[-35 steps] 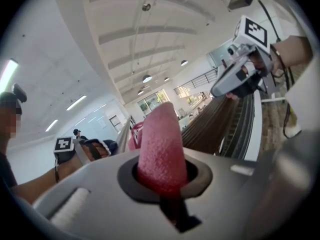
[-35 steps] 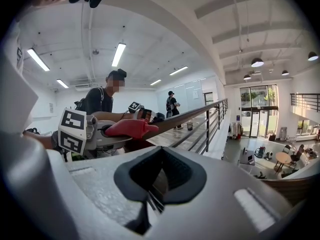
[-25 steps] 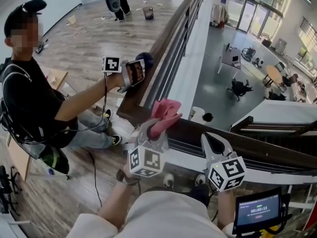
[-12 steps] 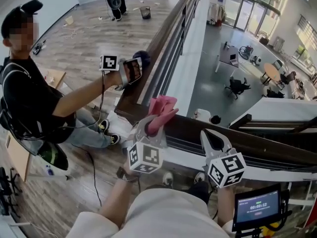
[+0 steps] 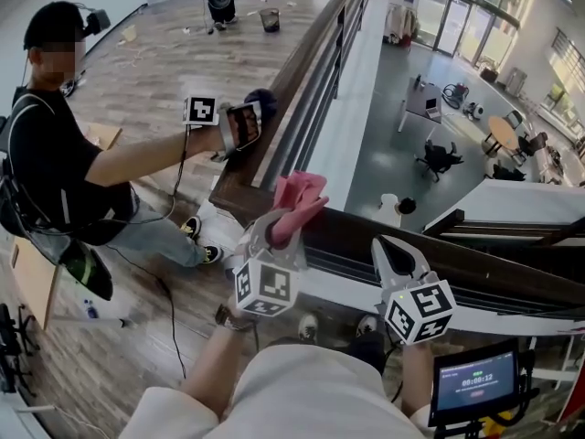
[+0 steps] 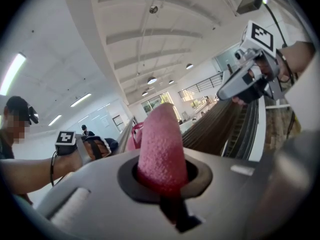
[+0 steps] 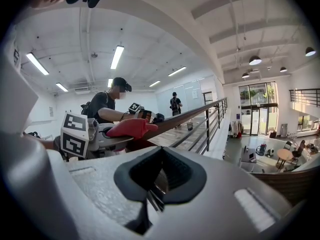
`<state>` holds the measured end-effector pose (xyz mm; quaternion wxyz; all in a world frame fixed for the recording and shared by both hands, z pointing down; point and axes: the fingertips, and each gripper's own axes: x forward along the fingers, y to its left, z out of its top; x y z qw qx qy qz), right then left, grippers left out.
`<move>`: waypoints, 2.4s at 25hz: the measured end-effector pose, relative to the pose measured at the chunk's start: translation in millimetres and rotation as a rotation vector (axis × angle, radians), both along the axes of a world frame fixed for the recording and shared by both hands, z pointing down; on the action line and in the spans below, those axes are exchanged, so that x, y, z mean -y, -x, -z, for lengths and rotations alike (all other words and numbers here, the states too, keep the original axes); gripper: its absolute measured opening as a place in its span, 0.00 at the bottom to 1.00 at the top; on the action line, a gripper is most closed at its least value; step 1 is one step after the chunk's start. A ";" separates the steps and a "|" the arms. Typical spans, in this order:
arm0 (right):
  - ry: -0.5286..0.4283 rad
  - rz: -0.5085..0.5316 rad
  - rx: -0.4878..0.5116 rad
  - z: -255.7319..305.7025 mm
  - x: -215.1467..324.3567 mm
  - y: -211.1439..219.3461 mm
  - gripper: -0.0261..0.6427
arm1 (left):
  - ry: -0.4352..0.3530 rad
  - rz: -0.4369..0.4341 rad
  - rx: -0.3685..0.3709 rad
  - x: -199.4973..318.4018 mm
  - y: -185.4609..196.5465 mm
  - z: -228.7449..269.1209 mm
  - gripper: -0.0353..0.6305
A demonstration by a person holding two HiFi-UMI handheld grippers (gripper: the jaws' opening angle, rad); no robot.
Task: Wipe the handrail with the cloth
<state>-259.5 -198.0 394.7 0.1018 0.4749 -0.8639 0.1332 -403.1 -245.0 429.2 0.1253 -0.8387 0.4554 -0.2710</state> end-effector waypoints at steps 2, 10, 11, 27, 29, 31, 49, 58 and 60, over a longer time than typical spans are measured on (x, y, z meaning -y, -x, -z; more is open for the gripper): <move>0.002 -0.002 -0.004 -1.1 0.4 -1.2 0.04 | -0.002 -0.004 0.000 -1.0 -2.1 -0.4 0.11; 0.007 -0.002 0.000 -2.9 -0.8 -2.4 0.04 | 0.030 -0.015 -0.007 -5.9 -7.4 -2.8 0.11; 0.007 -0.001 0.000 -2.8 -0.5 -2.4 0.04 | 0.035 -0.015 -0.014 -5.4 -7.3 -2.5 0.11; -0.016 -0.018 -0.018 -4.4 1.3 -3.6 0.04 | 0.059 -0.021 -0.046 -5.5 -15.0 -3.2 0.11; -0.005 -0.024 -0.027 -6.5 2.3 -3.1 0.04 | 0.058 -0.026 -0.048 -5.9 -17.2 -3.3 0.11; 0.022 -0.039 -0.029 -10.8 3.1 -3.4 0.04 | 0.057 -0.024 -0.048 -6.0 -20.0 -4.1 0.11; 0.021 -0.097 -0.034 -19.3 12.0 -10.7 0.04 | 0.061 -0.084 -0.040 -5.7 -48.8 -4.9 0.11; 0.001 -0.098 -0.086 -20.5 2.7 -12.3 0.04 | 0.051 -0.091 -0.051 -12.9 -54.1 0.3 0.11; 0.000 -0.114 -0.059 -17.5 -5.3 -12.7 0.04 | 0.047 -0.089 -0.047 -20.1 -52.9 3.9 0.11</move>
